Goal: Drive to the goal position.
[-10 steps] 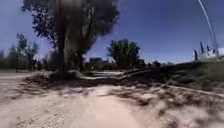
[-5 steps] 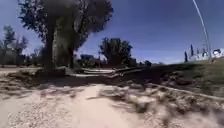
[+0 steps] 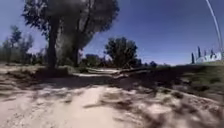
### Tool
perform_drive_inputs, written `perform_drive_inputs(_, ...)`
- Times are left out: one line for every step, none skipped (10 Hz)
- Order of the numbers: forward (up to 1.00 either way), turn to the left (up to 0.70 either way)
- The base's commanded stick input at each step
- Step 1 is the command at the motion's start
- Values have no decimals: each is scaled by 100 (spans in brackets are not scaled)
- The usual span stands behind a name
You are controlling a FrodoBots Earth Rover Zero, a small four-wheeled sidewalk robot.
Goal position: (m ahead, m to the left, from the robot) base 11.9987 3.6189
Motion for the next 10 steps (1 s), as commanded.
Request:
perform_drive_inputs(85, 0)
perform_drive_inputs(85, 0)
perform_drive_inputs(85, 0)
perform_drive_inputs(85, 0)
perform_drive_inputs(85, 18)
perform_drive_inputs(85, 27)
perform_drive_inputs(85, 7)
perform_drive_inputs(85, 0)
perform_drive_inputs(85, 0)
perform_drive_inputs(85, 0)
